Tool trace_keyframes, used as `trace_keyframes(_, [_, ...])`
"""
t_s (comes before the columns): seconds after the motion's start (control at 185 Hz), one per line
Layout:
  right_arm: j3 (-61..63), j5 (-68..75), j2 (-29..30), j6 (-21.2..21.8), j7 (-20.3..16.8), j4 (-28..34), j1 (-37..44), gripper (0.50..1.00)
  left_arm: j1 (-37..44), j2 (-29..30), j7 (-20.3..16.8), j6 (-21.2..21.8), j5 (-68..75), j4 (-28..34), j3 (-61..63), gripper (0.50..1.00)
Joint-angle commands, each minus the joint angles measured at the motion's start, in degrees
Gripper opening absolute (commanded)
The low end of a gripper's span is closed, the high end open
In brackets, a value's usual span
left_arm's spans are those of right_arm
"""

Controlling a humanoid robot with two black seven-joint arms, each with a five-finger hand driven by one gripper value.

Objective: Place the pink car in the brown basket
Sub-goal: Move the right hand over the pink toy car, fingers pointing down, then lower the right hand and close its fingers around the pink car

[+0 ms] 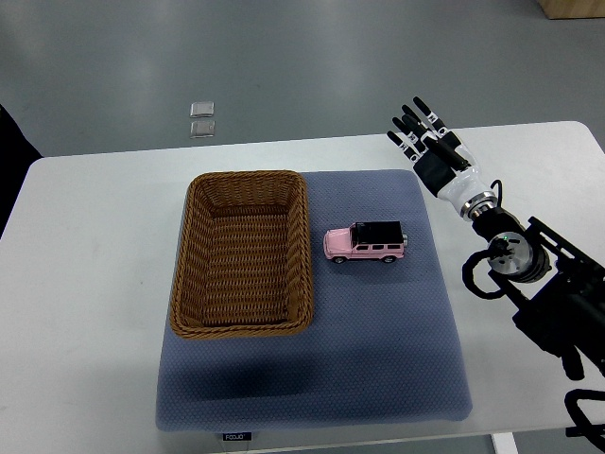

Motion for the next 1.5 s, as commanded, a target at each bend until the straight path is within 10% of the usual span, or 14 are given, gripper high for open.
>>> trace_keyframes(0.0, [0.0,-0.1,0.1,-0.1,-0.1,0.0,0.0,0.913,-0.1,0.0,0.0,0.1,0.0,0.0,0.0,1.000])
trace_keyframes(0.302, [-2.4,-6.8,-1.8,-0.7,-0.5,5.4,0.1,0.913,-0.1,0.0,0.0,-0.1,0.0,-0.1,0.1,1.000])
trace_keyframes(0.566, [-19.9,-49.2,-16.9,-0.2,-3.8,16.1,7.4,0.913,-0.2,0.0,0.0,-0.2,0.0,-0.1,0.1,1.000])
trace_keyframes(0.766, [-38.5,-52.4,-25.0,-0.1,-4.1,20.4,19.7,0.913,-0.2,0.0,0.0,-0.1,0.0,-0.1,0.1,1.000])
trace_keyframes(1.251, [-45.4,-54.8,-19.0,-7.3,-4.7,16.3,18.0,0.907,-0.2,0.0,0.0,-0.1,0.0,0.0,0.1,1.000])
trace_keyframes(1.494, [-45.4,-58.1,-18.6,-8.6,-4.7,14.4,16.0,0.811,-0.1,0.0,0.0,-0.1,0.0,0.0,0.1,1.000])
